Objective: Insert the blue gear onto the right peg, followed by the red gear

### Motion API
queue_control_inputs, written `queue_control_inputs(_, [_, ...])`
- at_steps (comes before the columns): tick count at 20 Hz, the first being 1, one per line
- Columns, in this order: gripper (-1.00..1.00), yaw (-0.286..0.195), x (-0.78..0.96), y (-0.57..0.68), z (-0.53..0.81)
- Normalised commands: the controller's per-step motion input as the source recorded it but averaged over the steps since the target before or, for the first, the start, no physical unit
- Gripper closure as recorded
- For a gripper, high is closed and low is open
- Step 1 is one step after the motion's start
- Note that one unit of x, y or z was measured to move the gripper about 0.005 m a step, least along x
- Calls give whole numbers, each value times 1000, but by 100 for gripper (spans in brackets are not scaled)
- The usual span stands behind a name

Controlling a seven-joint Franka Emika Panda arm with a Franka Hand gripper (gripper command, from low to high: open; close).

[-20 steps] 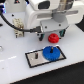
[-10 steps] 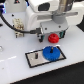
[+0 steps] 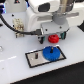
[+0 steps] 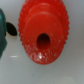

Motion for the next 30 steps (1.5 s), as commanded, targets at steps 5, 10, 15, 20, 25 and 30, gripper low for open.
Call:
queue_control_inputs(5, [100, 0, -137, 47, -76])
queue_control_inputs(10, [100, 0, 41, 9, 2])
queue_control_inputs(15, [100, 0, -178, 11, -23])
queue_control_inputs(20, [100, 0, -32, 92, 59])
queue_control_inputs(25, [100, 0, 119, 3, 481])
queue_control_inputs(30, [100, 0, 304, 9, 643])
